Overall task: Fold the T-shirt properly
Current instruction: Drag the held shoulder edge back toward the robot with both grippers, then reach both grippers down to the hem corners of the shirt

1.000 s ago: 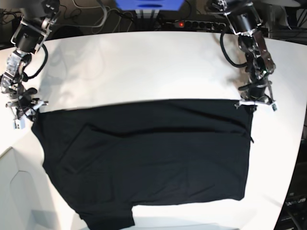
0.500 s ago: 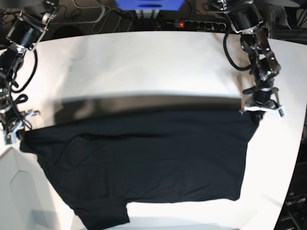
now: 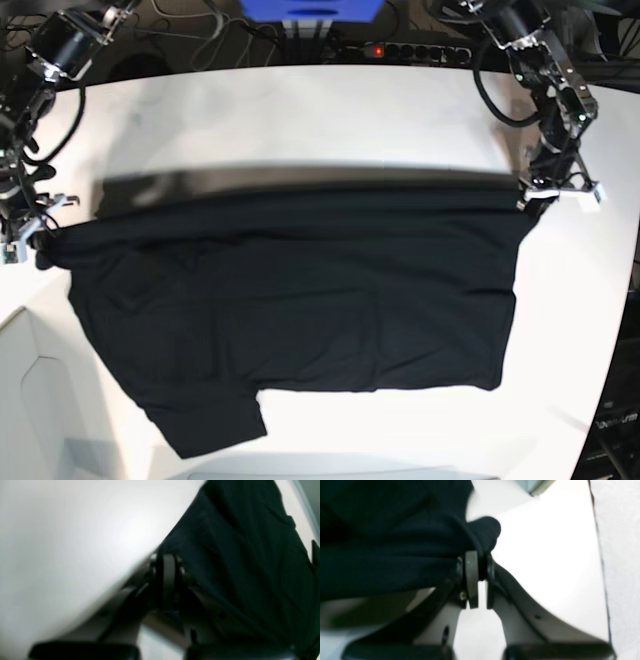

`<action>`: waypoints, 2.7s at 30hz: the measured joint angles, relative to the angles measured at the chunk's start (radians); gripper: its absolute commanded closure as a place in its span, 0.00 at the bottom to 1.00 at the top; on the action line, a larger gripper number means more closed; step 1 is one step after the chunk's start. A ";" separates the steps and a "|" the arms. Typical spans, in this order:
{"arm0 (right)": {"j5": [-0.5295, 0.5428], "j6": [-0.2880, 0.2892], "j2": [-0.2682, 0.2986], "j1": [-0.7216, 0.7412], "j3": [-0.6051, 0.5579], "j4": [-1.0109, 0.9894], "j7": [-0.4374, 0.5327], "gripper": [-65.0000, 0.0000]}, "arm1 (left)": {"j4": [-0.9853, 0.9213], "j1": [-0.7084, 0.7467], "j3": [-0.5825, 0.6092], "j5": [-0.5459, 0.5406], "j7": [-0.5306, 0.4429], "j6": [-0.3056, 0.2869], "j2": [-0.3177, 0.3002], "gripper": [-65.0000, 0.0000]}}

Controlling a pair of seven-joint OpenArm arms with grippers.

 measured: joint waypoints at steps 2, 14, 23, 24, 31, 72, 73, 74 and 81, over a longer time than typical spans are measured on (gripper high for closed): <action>-0.009 0.001 -0.005 0.030 0.000 0.032 -0.026 1.00 | 0.006 0.000 0.000 -0.007 0.001 0.000 0.000 1.00; -0.007 0.001 -0.056 -0.056 0.005 0.183 -0.039 1.00 | 0.090 0.073 -0.008 -0.006 -0.010 0.000 0.024 1.00; -0.005 0.000 -0.064 -0.153 0.059 0.188 0.022 1.00 | 0.158 0.198 0.000 -0.010 -0.010 -0.005 0.036 1.00; -0.007 0.000 -0.064 -0.156 0.072 0.186 0.021 1.00 | 0.171 0.216 0.000 -0.013 -0.003 -0.007 0.037 1.00; 0.001 0.000 -0.066 -0.300 0.087 0.164 0.025 1.00 | 0.218 0.300 -0.001 -0.011 -0.006 -0.008 0.036 1.00; -0.006 -0.002 -0.147 -0.457 0.091 0.271 0.023 0.48 | 0.434 0.440 -0.121 0.000 -0.005 -0.002 0.106 0.33; -0.011 -0.001 -0.150 -0.433 0.091 0.271 0.021 0.48 | 0.437 0.415 -0.130 0.001 -0.011 0.002 0.103 0.33; -0.016 -0.002 -0.150 -0.405 0.091 0.270 0.021 0.48 | 0.436 0.385 -0.135 0.004 -0.014 0.004 0.098 0.33; -0.033 -0.008 -0.128 -0.107 -0.014 0.150 0.023 0.47 | 0.409 0.124 -0.095 0.117 -0.010 0.006 0.092 0.33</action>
